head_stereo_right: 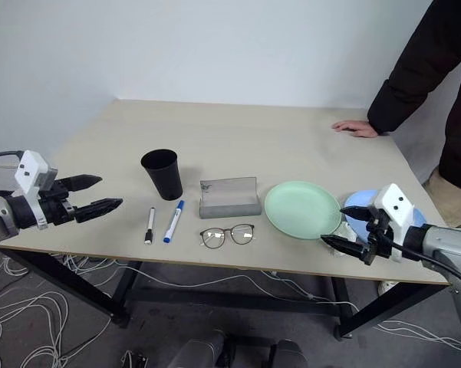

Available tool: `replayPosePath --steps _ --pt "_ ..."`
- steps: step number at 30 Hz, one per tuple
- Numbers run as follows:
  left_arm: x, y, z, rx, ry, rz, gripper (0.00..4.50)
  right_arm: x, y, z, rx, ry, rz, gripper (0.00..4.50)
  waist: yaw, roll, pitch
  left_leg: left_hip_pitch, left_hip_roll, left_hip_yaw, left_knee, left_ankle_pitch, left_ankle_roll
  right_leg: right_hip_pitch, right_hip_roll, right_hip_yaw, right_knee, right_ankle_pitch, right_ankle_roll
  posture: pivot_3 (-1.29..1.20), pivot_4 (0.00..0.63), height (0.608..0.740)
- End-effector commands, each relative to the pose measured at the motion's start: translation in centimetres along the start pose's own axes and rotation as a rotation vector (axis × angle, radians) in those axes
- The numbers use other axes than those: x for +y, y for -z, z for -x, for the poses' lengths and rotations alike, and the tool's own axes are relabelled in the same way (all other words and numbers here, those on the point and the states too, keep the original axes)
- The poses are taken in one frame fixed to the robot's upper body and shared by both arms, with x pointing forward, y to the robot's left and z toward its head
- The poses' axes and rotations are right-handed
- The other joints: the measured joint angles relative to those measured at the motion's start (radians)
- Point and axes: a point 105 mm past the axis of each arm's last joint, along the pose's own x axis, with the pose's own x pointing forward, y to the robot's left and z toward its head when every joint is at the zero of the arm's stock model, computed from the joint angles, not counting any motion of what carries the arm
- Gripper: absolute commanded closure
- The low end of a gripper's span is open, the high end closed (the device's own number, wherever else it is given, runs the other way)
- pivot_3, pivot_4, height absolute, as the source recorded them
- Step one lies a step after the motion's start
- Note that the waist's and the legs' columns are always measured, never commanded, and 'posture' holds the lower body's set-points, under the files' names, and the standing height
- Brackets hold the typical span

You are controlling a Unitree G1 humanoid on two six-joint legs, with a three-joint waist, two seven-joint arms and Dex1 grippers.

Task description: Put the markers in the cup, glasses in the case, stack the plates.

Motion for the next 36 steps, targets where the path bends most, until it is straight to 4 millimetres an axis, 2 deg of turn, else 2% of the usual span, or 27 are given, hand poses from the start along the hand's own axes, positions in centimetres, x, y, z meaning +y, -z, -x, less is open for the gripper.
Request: replayPosePath --steps 1,10,17,18,22,29,36 --pt "0.5 -1.4 1.1 -0.036 -0.027 -0.036 0.03 0.1 -1.5 0.0 -0.040 0.000 0.044 0.00 0.000 0.000 0.000 0.000 0.004 0.004 0.000 0.000 0.000 0.000 -0.001 -0.001 -0.001 0.000 0.000 0.00 0.000 0.701" --pt "0.1 -1.5 1.2 -0.022 0.038 -0.040 0.03 -0.8 -1.3 0.3 -0.022 0.013 0.062 0.00 0.000 -0.001 0.000 0.000 0.010 0.007 0.002 0.000 0.000 -0.003 0.000 -0.004 -0.004 0.001 -0.002 0.00 0.000 0.701" --pt "-0.7 -1.2 -0.2 -0.023 0.075 -0.053 0.03 -2.9 -1.0 1.6 0.011 0.061 0.098 0.00 0.000 -0.001 0.000 0.000 0.011 0.008 0.003 0.000 0.000 -0.002 0.000 -0.005 -0.005 0.002 -0.003 0.00 0.000 0.701" --pt "-1.1 -1.0 -0.5 -0.017 0.092 -0.059 0.03 -3.4 -0.7 1.7 0.020 0.074 0.096 0.00 -0.001 -0.001 0.000 0.000 0.012 0.008 0.003 0.000 0.000 -0.002 0.000 -0.006 -0.005 0.002 -0.003 0.00 0.000 0.701" --pt "-1.0 -0.3 -0.8 -0.015 0.093 -0.063 0.03 -3.5 0.0 1.3 0.058 0.074 0.098 0.00 -0.002 -0.001 0.000 -0.001 0.018 0.010 0.008 0.000 0.000 -0.001 0.000 -0.010 -0.005 0.004 -0.006 0.00 0.000 0.701" --pt "-1.9 0.0 -2.3 -0.049 0.111 -0.046 0.03 -5.9 2.4 2.8 0.186 0.196 0.099 0.00 0.000 -0.001 0.000 -0.001 0.022 0.010 0.011 0.000 0.000 -0.001 0.000 -0.017 -0.005 0.005 -0.007 0.00 0.000 0.701" --pt "-2.2 0.0 -3.2 -0.070 0.118 -0.035 0.03 -7.0 4.6 3.3 0.263 0.221 0.096 0.00 -0.001 -0.001 0.000 -0.002 0.022 0.010 0.013 0.000 0.000 -0.001 0.000 -0.018 -0.004 0.005 -0.007 0.00 0.000 0.701"
